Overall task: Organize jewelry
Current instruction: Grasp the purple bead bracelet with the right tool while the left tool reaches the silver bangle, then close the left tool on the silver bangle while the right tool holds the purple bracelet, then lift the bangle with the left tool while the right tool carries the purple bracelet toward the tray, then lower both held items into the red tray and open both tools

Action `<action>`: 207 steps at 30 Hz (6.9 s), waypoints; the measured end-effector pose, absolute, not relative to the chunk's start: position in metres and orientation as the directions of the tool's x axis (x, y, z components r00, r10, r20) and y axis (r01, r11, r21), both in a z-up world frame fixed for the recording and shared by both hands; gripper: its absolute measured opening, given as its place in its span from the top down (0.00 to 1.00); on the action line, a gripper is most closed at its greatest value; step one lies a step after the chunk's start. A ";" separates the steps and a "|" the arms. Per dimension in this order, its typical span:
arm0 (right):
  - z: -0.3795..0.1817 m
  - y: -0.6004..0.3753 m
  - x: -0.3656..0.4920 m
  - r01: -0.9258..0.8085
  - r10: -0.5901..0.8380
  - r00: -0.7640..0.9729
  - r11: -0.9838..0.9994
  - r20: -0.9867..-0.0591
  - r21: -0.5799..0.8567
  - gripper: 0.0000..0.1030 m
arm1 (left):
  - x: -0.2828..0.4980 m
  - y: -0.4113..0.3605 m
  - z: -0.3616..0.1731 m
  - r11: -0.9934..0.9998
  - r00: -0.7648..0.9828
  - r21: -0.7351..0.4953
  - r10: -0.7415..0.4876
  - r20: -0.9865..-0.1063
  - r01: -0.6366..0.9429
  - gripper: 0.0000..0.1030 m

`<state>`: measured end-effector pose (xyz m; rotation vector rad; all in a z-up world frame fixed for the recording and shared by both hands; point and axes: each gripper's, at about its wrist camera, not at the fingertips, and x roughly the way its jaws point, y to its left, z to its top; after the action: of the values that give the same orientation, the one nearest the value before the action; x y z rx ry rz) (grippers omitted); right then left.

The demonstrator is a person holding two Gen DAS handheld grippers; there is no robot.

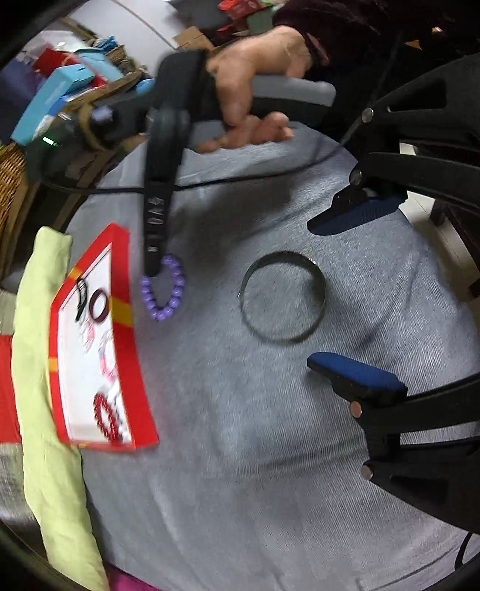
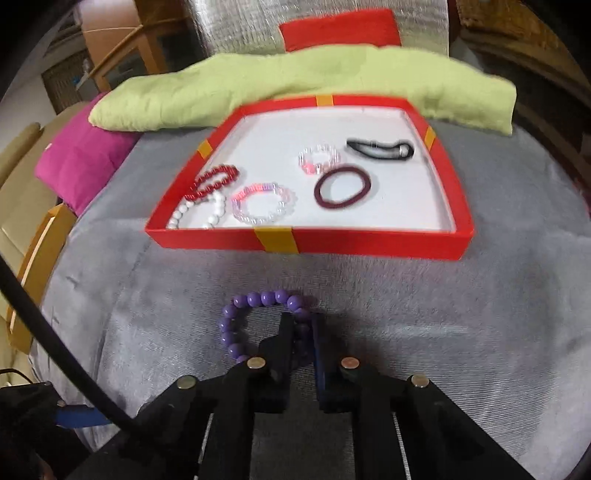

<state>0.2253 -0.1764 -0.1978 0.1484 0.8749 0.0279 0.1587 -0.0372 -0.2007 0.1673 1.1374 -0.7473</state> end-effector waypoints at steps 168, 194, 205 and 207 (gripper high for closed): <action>-0.120 -0.266 0.215 0.009 0.193 0.879 0.907 -0.436 0.421 0.90 | 0.232 -0.051 -0.132 0.876 0.675 -0.123 -0.443 -0.590 0.467 0.41; -0.148 -0.295 0.425 0.073 0.313 0.795 0.802 -0.520 0.594 0.90 | 0.396 -0.113 -0.171 0.907 0.555 -0.111 -0.342 -0.759 0.407 0.41; -0.143 -0.304 0.412 0.095 0.306 0.796 0.789 -0.522 0.607 0.87 | 0.410 -0.123 -0.187 0.909 0.508 -0.077 -0.297 -0.809 0.409 0.41; -0.141 -0.303 0.407 0.099 0.298 0.782 0.807 -0.547 0.582 0.85 | 0.415 -0.121 -0.188 0.914 0.507 -0.085 -0.295 -0.810 0.396 0.38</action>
<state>0.4068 -0.3032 -0.1408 0.6339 0.6747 0.1155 0.4149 -0.1214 -0.1879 0.1165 0.9527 -0.4179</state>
